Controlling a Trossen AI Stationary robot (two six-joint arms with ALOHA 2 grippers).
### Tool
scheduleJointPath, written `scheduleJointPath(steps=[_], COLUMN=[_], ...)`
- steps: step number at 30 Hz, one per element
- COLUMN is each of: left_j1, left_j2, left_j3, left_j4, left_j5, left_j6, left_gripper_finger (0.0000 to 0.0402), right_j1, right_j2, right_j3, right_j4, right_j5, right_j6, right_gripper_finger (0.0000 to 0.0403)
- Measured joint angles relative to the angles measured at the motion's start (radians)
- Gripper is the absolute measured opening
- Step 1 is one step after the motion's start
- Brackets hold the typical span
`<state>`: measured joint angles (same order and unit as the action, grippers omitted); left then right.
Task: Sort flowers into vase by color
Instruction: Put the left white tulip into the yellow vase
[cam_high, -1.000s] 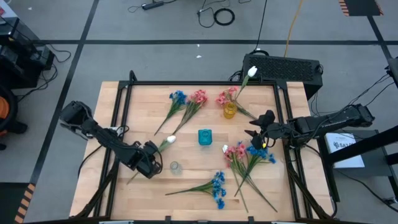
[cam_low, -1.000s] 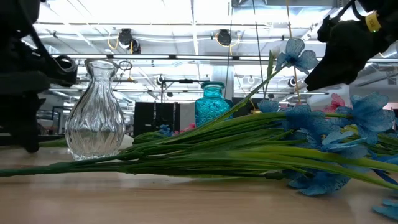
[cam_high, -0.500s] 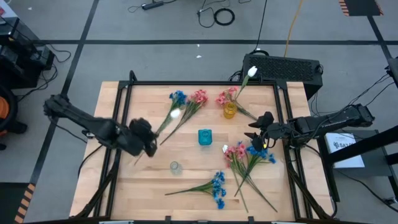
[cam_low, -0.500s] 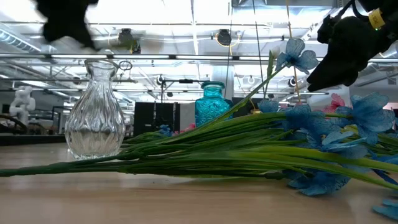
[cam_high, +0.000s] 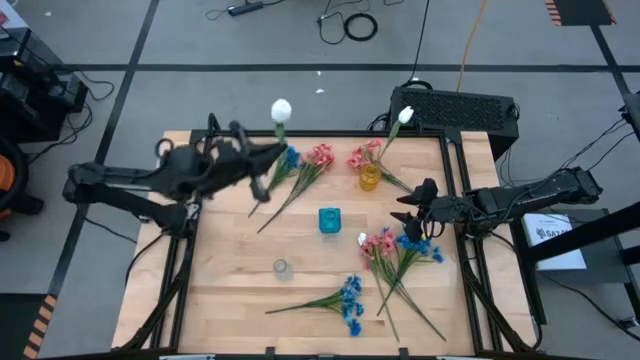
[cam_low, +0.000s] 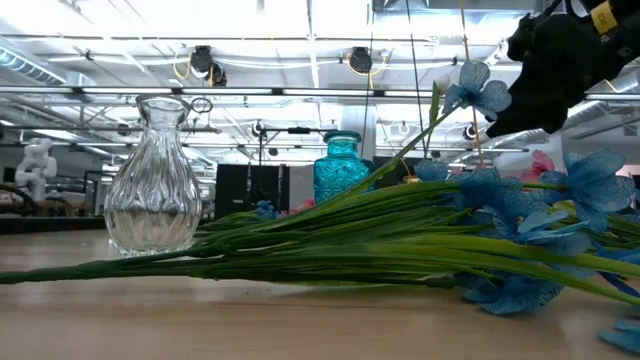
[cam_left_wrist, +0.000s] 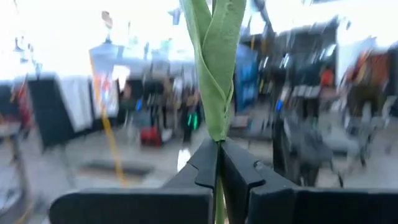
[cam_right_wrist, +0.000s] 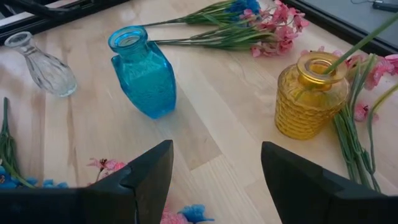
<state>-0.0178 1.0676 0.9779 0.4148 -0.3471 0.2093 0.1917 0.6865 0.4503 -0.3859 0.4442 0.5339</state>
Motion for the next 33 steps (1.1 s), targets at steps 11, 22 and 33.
scheduleJointPath(steps=[11, 22, 33], left_j1=[0.329, 0.379, 0.343], left_j2=[0.413, 0.790, 0.973], left_j3=[0.000, 0.150, 0.299], left_j4=[0.708, 0.954, 0.906], left_j5=[0.356, 0.343, 0.287], left_j6=[-0.298, -0.412, -0.413], left_gripper_finger=[0.0012, 0.0012, 0.0012], right_j1=[0.000, 0.000, 0.000], right_j2=[0.000, 0.000, 0.000], right_j3=[0.000, 0.000, 0.000], right_j4=[0.000, 0.000, -0.021], right_j5=[0.000, 0.003, 0.005], right_j6=[-0.021, -0.053, -0.061], right_gripper_finger=[0.0235, 0.0235, 0.0235])
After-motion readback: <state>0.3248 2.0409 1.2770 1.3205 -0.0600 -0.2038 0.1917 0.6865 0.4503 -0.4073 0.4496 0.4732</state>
